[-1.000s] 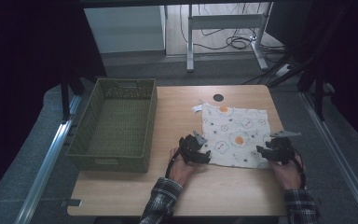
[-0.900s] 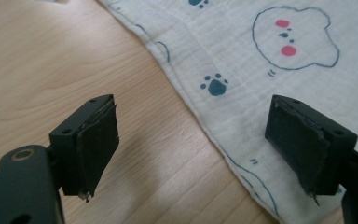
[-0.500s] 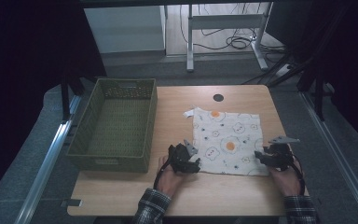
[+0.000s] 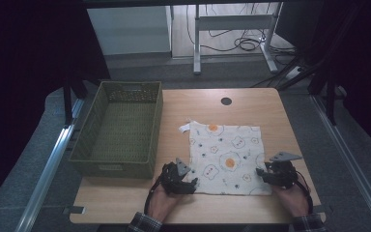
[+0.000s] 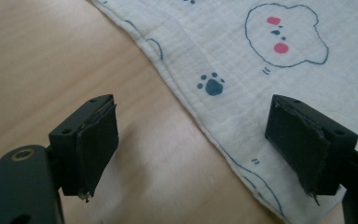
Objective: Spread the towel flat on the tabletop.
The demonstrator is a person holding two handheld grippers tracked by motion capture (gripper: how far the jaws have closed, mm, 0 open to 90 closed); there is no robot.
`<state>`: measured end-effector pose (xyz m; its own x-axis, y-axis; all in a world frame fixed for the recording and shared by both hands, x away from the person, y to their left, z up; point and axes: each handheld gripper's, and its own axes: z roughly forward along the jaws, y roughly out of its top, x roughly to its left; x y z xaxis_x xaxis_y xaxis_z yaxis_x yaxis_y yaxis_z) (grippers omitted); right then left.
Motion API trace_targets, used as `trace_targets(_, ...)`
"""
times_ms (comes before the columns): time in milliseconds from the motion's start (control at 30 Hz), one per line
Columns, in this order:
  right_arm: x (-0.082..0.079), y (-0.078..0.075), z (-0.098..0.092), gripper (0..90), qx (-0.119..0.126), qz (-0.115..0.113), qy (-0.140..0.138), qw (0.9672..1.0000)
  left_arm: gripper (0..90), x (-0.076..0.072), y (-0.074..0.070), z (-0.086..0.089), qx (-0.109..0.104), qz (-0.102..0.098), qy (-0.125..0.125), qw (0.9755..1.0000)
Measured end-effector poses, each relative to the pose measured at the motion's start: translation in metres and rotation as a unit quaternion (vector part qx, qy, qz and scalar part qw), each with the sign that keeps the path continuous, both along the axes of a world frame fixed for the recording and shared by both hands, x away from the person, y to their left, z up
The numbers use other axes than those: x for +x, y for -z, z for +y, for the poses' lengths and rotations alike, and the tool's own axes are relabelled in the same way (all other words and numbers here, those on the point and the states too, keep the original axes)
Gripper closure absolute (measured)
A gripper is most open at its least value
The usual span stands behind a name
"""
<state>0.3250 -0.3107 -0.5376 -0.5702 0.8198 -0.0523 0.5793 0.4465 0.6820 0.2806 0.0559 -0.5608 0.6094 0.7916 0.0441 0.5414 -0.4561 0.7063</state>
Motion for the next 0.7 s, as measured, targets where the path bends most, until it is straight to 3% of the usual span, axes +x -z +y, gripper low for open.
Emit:
trace_targets(200, -0.021, 0.001, 0.003, 50.7, 0.005, 0.004, -0.015, 0.9999, 17.0, -0.023, 0.003, 0.008, -0.024, 0.008, 0.007, 0.9997)
trace_targets(300, -0.026, 0.001, 0.004, 50.4, 0.005, 0.006, -0.018, 0.9998, 16.9, -0.026, 0.004, 0.012, -0.034, 0.016, 0.015, 0.9992)
trace_targets(367, -0.026, 0.000, 0.004, 49.7, 0.005, 0.008, -0.018, 0.9998, 16.9, -0.024, 0.002, 0.013, -0.028, 0.006, 0.017, 0.9994)
trace_targets(567, -0.020, -0.006, 0.002, 49.3, 0.026, 0.002, -0.020, 0.9995, 20.8, 0.001, -0.011, 0.016, -0.022, -0.014, 0.004, 0.9996)
trace_targets(700, -0.008, -0.010, -0.003, 49.7, 0.036, 0.001, -0.012, 0.9993, 26.4, 0.026, -0.016, 0.015, -0.041, -0.014, -0.007, 0.9990)
